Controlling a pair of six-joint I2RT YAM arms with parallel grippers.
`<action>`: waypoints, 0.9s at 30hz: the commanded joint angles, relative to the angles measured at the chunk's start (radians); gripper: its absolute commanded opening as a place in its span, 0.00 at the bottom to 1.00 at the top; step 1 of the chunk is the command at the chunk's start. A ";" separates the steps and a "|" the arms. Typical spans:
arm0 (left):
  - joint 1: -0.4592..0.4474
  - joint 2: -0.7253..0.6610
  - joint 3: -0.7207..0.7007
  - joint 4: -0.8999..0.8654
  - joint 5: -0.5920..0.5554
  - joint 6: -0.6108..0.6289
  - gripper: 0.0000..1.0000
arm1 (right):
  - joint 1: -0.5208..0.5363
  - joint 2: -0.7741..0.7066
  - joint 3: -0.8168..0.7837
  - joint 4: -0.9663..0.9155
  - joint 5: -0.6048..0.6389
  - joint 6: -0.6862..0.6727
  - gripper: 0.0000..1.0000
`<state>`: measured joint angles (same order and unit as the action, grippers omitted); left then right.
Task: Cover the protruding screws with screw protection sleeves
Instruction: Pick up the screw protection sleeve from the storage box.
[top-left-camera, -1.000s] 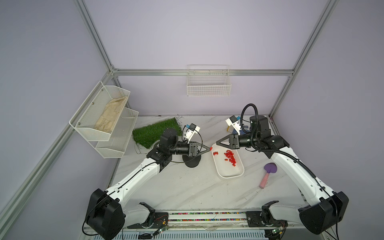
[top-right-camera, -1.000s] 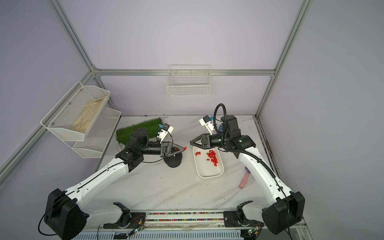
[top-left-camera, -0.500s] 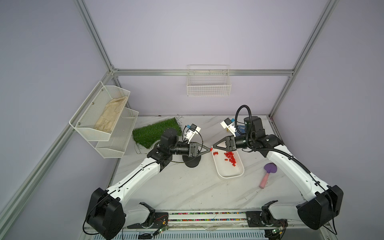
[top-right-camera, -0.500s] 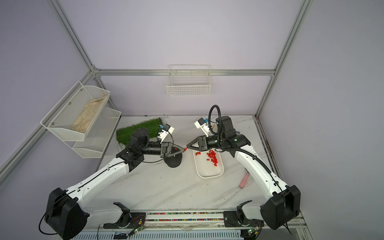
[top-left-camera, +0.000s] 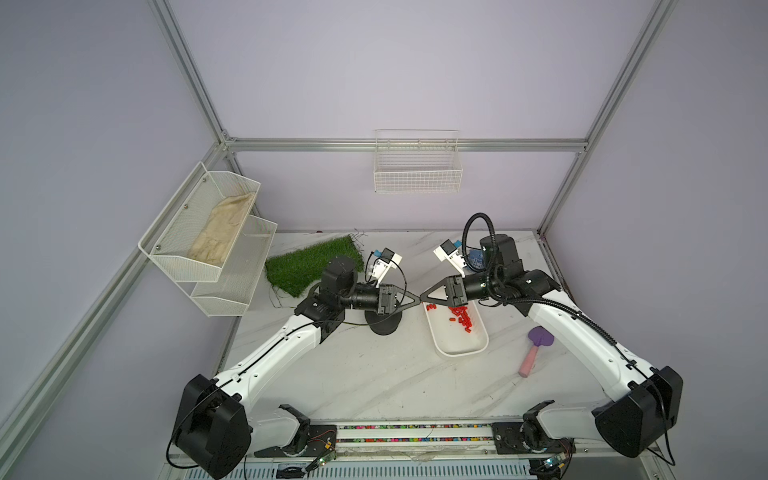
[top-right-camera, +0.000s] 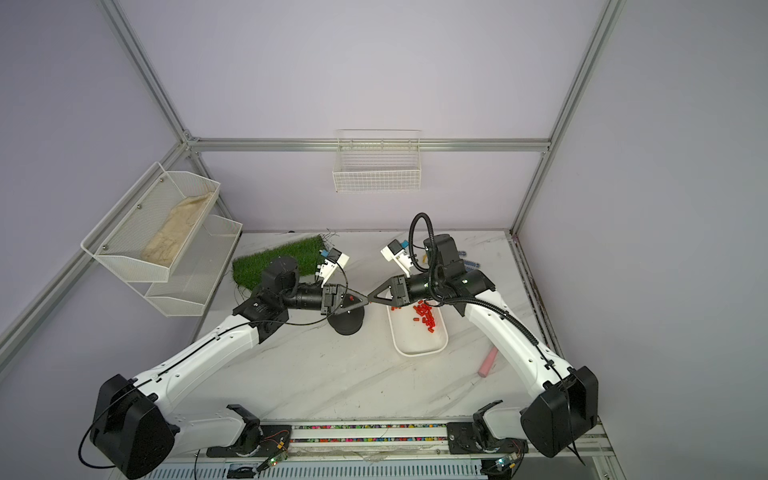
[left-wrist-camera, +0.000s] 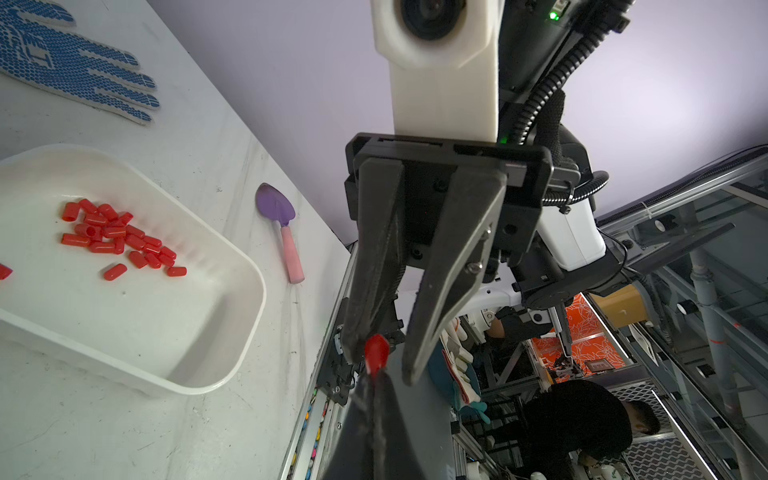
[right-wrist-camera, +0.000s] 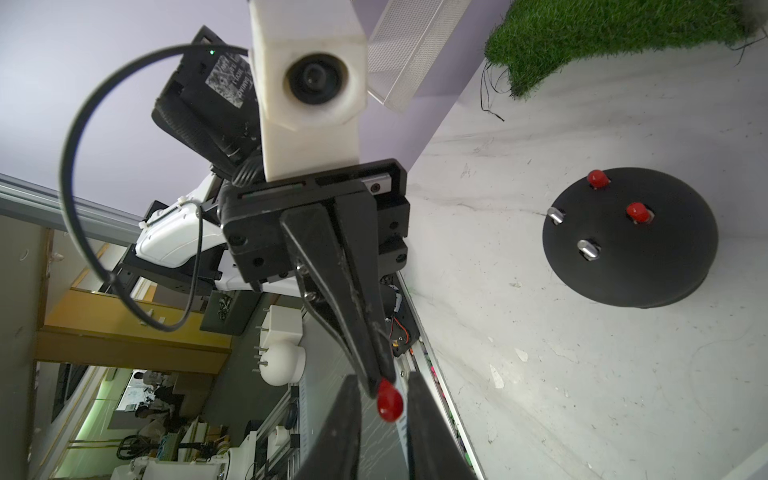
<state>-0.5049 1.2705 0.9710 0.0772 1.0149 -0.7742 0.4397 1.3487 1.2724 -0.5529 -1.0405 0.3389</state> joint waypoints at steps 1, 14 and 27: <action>0.003 -0.003 0.051 0.052 0.018 0.001 0.00 | 0.005 -0.002 0.004 0.015 0.009 -0.013 0.24; 0.003 -0.017 0.028 0.049 0.019 0.001 0.00 | 0.005 -0.029 0.009 0.040 0.028 0.008 0.33; 0.004 -0.018 0.021 0.047 0.017 0.004 0.00 | -0.002 -0.047 0.007 0.042 0.004 0.011 0.27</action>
<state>-0.5049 1.2705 0.9710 0.0879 1.0180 -0.7742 0.4393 1.3281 1.2724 -0.5301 -1.0191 0.3584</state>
